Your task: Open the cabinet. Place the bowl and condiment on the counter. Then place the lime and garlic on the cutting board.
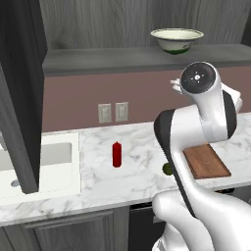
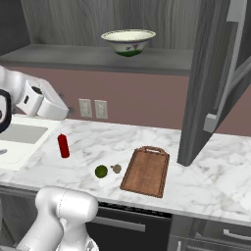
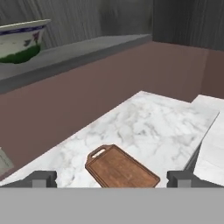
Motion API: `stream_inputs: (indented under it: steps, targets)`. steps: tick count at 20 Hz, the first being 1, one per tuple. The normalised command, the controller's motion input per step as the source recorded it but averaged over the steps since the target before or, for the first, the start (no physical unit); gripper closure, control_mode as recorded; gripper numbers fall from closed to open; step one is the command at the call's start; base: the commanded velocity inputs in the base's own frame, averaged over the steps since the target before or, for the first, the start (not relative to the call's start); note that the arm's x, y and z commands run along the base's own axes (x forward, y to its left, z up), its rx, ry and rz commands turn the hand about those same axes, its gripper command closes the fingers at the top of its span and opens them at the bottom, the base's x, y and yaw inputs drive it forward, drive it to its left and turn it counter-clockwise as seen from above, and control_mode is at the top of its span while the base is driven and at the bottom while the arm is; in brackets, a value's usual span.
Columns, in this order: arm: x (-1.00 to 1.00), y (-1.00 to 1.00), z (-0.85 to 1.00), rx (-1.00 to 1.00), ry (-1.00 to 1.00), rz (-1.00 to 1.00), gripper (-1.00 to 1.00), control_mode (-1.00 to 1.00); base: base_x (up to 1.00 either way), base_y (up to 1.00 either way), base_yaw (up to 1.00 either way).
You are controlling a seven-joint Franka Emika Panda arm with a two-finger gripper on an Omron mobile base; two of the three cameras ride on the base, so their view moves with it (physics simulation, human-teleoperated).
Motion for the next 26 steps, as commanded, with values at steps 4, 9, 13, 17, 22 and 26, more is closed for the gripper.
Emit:
stream_inputs:
  steps: [4,9,13,17,22,26]
  targets:
    - [0.00,-0.14,0.01,0.10,-0.07,0.03,-1.00,-1.00,0.00,0.00,0.00]
    - [0.00,-0.23,0.06,0.08,-0.05,0.04,-1.00,-1.00,0.00,0.00,0.00]
    - [0.00,-0.27,0.13,0.10,0.00,0.06,-1.00,-1.00,0.00,0.00,0.00]
    - [0.00,-0.25,0.10,0.10,0.00,0.06,-1.00,-1.00,0.00,0.00,0.00]
    - [0.00,-0.11,0.10,0.06,0.00,0.04,-1.00,-1.00,0.00,0.00,0.00]
    - [0.00,-0.08,0.18,0.05,0.00,0.00,-1.00,-1.00,0.00,0.00,0.00]
